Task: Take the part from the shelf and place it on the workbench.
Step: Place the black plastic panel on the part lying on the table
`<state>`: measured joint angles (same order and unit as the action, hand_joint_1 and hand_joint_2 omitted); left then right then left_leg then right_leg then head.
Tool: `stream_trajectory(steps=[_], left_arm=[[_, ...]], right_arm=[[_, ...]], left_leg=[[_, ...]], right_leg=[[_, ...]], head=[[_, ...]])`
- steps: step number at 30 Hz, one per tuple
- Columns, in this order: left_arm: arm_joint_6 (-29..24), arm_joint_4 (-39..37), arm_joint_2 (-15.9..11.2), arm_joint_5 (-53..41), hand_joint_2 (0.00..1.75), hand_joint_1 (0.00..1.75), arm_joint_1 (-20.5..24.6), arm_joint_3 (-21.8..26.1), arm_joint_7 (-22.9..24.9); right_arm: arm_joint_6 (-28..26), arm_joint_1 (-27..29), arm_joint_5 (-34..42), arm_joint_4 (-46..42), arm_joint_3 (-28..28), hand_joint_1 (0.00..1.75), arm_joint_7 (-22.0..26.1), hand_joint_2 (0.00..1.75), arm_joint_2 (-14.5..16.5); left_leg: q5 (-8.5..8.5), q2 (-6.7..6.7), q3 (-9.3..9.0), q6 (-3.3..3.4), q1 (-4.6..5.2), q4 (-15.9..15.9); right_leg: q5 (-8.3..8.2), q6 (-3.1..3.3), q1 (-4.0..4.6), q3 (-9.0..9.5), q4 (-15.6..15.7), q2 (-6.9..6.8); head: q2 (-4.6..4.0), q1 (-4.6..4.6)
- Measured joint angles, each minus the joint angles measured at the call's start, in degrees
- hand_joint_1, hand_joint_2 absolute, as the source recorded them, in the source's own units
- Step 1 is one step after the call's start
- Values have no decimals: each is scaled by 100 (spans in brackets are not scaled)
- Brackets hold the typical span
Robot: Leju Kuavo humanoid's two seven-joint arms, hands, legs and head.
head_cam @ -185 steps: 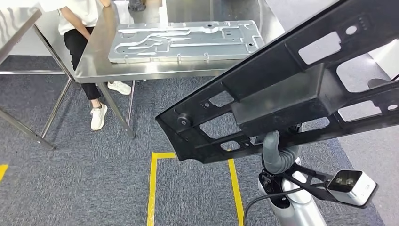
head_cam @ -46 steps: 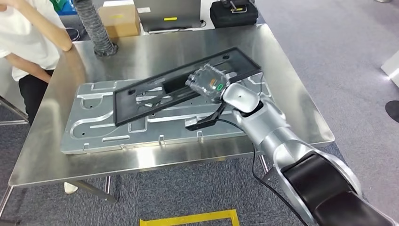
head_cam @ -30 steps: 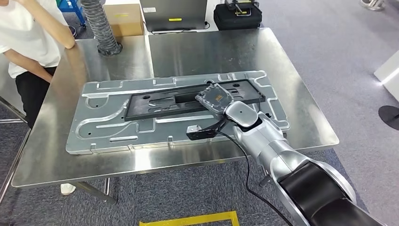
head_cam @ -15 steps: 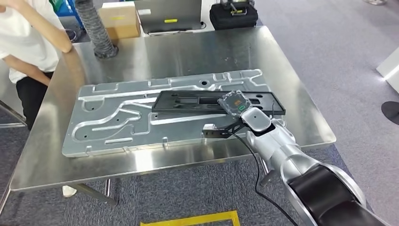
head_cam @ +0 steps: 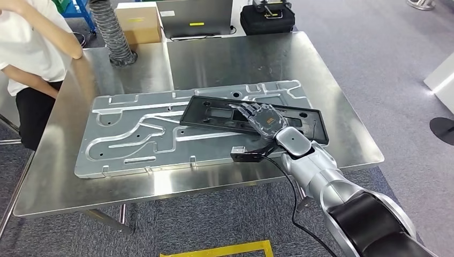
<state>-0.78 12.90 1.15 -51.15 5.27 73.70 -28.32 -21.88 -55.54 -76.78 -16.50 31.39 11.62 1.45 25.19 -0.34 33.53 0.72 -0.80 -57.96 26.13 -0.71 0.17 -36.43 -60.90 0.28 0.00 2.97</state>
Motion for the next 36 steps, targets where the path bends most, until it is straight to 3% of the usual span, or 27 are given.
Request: stream_trajectory(steps=[3, 4, 5, 6, 8, 10, 12, 15, 16, 19, 20, 21, 24, 26, 29, 30, 32, 34, 36], left_arm=[[-38, 0, 3, -5, 0, 0, 4, 0, -2], [-43, 0, 4, -14, 0, 0, 3, 0, -2], [-44, 0, 5, -22, 0, 0, 3, 0, -1], [-44, 0, 6, -32, 0, 0, 2, -1, 1], [-38, 0, 10, -52, 0, 0, 4, -3, 7], [-26, 0, 16, -81, 0, 0, 10, -11, 31], [-12, 0, 19, -99, 0, 0, 16, -23, 79], [2, 0, 20, -89, 0, 0, 23, -34, 149], [4, 0, 18, -71, 0, 0, 25, -34, 164], [25, 0, 4, 24, 0, 0, 16, -29, 177], [51, 0, 3, 76, 0, 0, 5, -19, 169], [88, 0, 3, 134, 0, 0, -5, 0, 156], [228, 0, 4, 316, 0, 0, -27, 88, 81], [295, 0, 13, 394, 0, 0, -50, 152, 43], [343, 0, 41, 442, 0, 0, -108, 210, 27], [351, 0, 53, 443, 0, 0, -114, 217, 29], [366, 0, 76, 439, 0, 0, -111, 228, 41], [379, 0, 90, 429, 0, 0, -121, 243, 55], [388, 0, 97, 407, 0, 0, -127, 252, 68]], right_arm=[[-131, 50, 258, -10, -128, 0, 331, 0, -1], [-166, 84, 399, -22, -193, 0, 489, 0, 2], [-205, 115, 561, -45, -269, 0, 666, 0, 9], [-245, 135, 742, -78, -353, 0, 864, 0, 19], [-316, 142, 1206, -182, -560, 0, 1369, 0, 51], [-254, 147, 1836, -338, -813, 0, 1965, 0, 112], [110, 246, 2798, -685, -1057, 0, 2448, 0, 176], [939, 537, 4770, -1760, -1265, 0, 2647, 0, 207], [1085, 634, 5338, -2177, -1306, 0, 2649, 0, 196], [1162, 1026, 6646, -3555, -1512, 0, 2650, 0, 47], [1052, 1186, 6853, -4032, -1623, 0, 2650, 0, -38], [875, 1346, 6928, -4490, -1758, 0, 2650, 0, -130], [174, 1842, 6651, -5805, -2353, 0, 2636, 0, -458], [-78, 2265, 6398, -6473, -2862, 0, 2635, 0, -719], [-230, 3019, 6136, -7114, -3600, 0, 2646, 0, -1002], [-311, 3303, 6067, -7267, -3819, 0, 2648, 0, -1089], [-537, 3869, 5904, -7457, -4210, 0, 2646, 0, -1240], [-778, 4335, 5743, -7507, -4522, 0, 2641, 0, -1311], [-965, 4726, 5678, -7504, -4718, 0, 2637, 0, -1321]], left_leg=[[-5, 3, 1, 28, 1, 1], [-4, 0, 1, 29, 2, -3], [-2, -4, 1, 29, 2, -9], [2, -9, -1, 26, 2, -16], [14, -15, -6, 10, 8, -25], [19, -11, 2, -31, 19, -25], [13, -8, 5, -90, 18, -7], [132, -4, 43, -176, 18, -118], [279, -2, 133, -192, 19, -338], [788, 1, 603, -226, 10, -1416], [808, 2, 685, -234, 7, -1595], [712, 2, 661, -238, 3, -1552], [174, -3, 150, -211, -5, -518], [96, -12, -78, -154, 5, -81], [104, -14, -118, -54, 6, -15], [78, -11, -123, -14, -1, 3], [35, -8, -113, 49, -15, 36], [14, -7, -67, 71, -7, 31], [-7, 12, -4, 69, 2, 5]], right_leg=[[518, -75, -38, -497, -1096, -4], [576, -83, -48, -615, -1343, -5], [524, -81, -54, -633, -1378, -7], [375, -67, -57, -541, -1181, -7], [18, -12, -45, -162, -411, -7], [-148, 41, -9, 94, 143, -4], [-155, 78, 24, 124, 252, 1], [-191, 172, -20, 165, 337, -8], [-202, 200, -35, 181, 366, -15], [-192, 239, -15, 191, 370, -41], [-186, 240, -9, 194, 367, -48], [-179, 236, -7, 200, 361, -53], [-127, 178, 4, 221, 314, -56], [-103, 121, 23, 222, 287, -58], [-101, 37, 20, 234, 277, -55], [-31, 2, 12, 219, 214, -48], [305, -68, -15, 62, -213, -31], [714, -122, -44, -244, -954, -25], [817, -150, -77, -350, -1292, -27]], head=[[-1, 0], [-1, -1], [-1, -1], [-1, -1], [-1, -1], [-2, -1], [-1, 0], [0, 0], [0, 0], [0, 0], [0, 0], [-1, 0], [-1, 0], [-1, 0], [-1, -1], [0, -1], [0, -1], [0, -2], [0, -2]])
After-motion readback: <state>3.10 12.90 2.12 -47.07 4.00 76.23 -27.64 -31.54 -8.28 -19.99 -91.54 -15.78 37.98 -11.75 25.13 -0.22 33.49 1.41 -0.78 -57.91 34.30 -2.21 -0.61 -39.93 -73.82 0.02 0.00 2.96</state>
